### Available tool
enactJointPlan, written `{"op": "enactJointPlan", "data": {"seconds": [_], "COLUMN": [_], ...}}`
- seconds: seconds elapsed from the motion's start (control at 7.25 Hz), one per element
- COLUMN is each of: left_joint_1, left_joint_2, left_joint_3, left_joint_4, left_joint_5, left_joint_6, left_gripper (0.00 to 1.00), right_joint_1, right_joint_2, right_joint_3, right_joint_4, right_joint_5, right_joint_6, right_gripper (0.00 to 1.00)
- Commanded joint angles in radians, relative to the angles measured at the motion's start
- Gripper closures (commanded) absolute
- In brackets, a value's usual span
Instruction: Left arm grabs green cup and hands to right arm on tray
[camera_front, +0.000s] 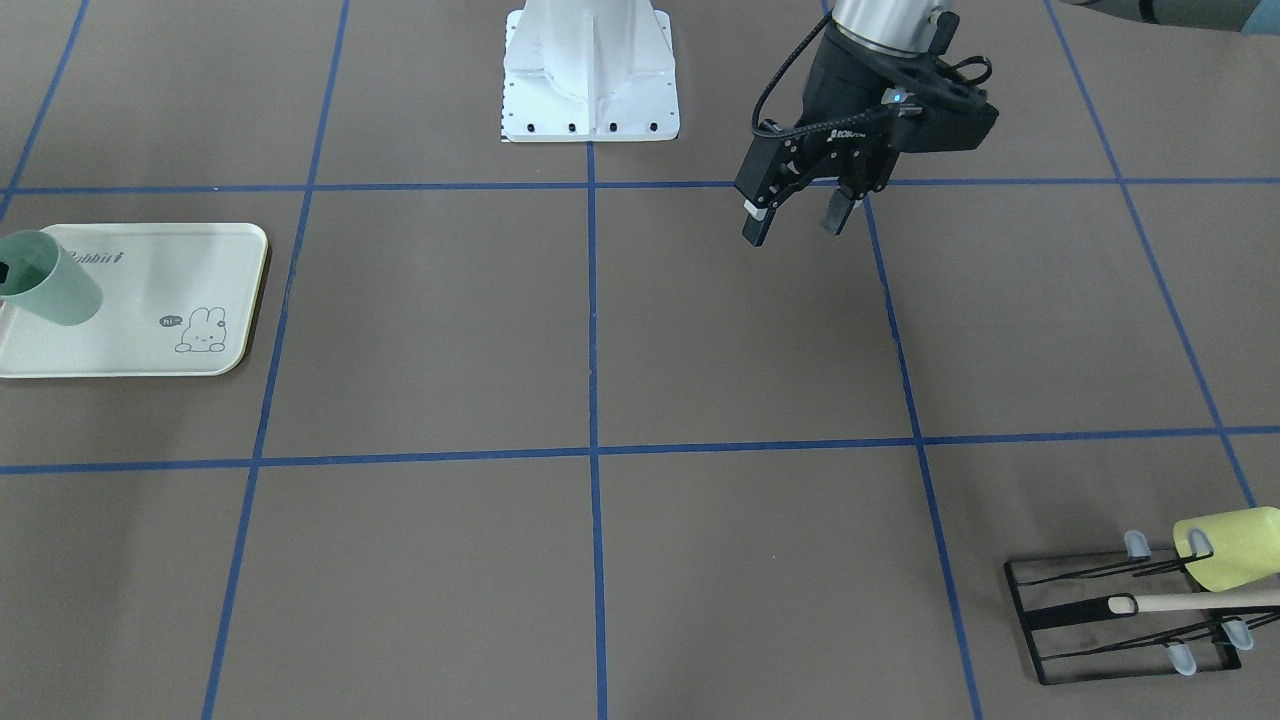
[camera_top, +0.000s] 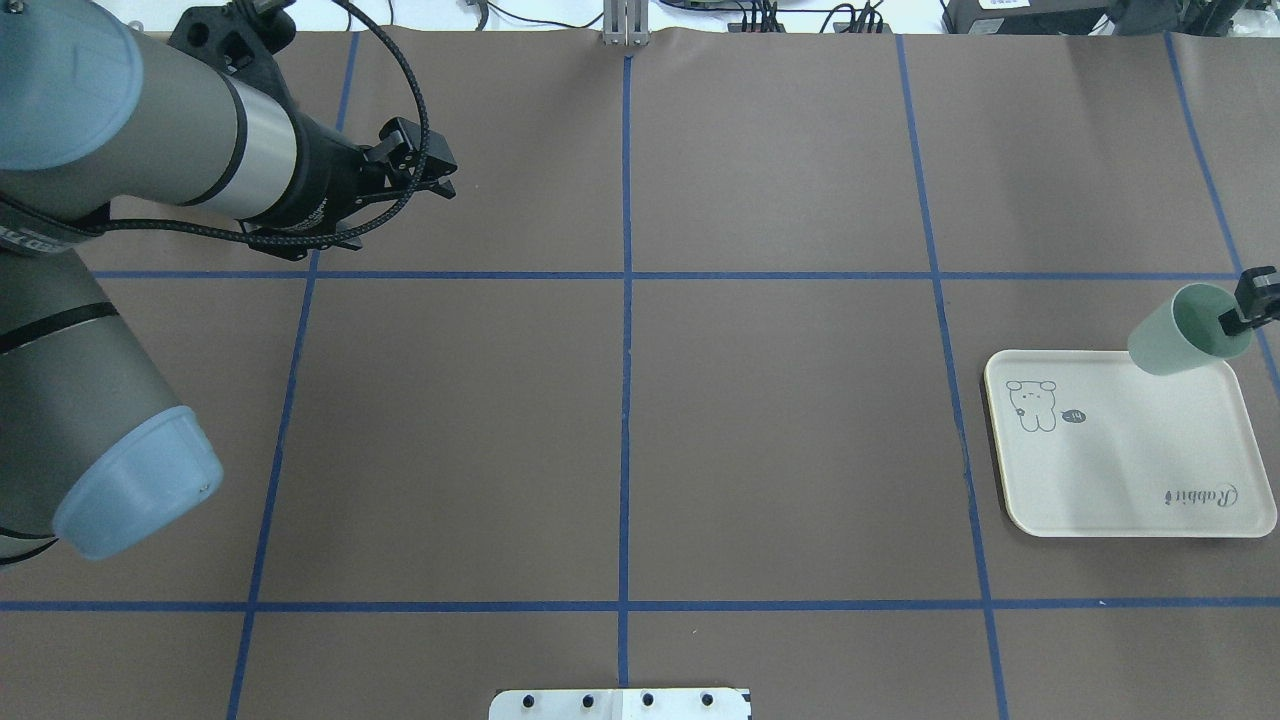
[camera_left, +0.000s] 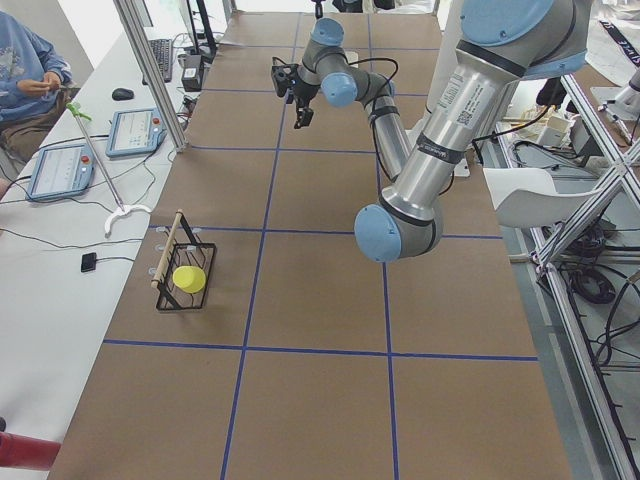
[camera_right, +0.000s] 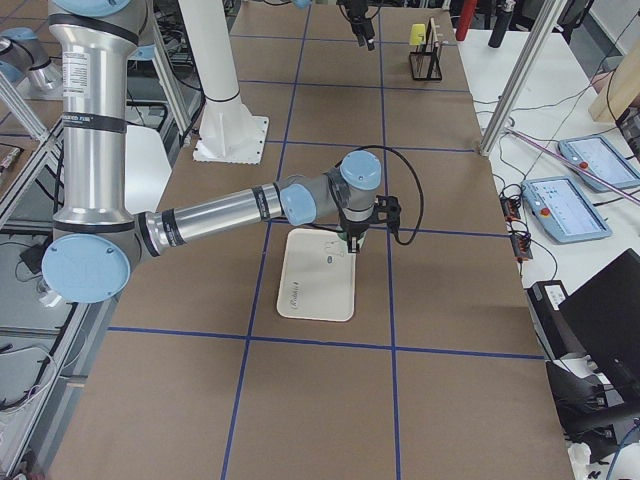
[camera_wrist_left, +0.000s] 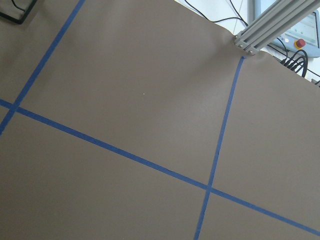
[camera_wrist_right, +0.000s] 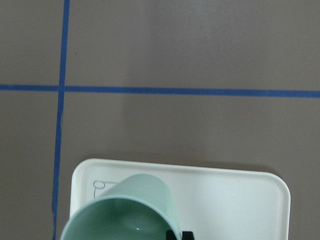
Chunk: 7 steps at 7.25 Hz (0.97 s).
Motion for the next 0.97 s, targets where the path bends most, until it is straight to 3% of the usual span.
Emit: {"op": "enactJointPlan", "data": {"seconds": [0.0, 0.83], "left_joint_1": [0.004, 0.013], "left_joint_2": [0.0, -0.017], "left_joint_3": [0.004, 0.041], "left_joint_4": [-0.001, -0.002], "left_joint_5": [-0.007, -0.012], "left_joint_6": [0.0, 0.002], "left_gripper": [0.0, 0.0], "right_joint_1": [-0.069, -0.129], "right_joint_2": [0.003, 0.037], "right_joint_3": [-0.033, -0.149], "right_joint_4": [-0.045, -0.034], "right_joint_5": [-0.026, -0.039], "right_joint_6": [-0.027, -0.111], "right_gripper": [1.0, 1.0]}}
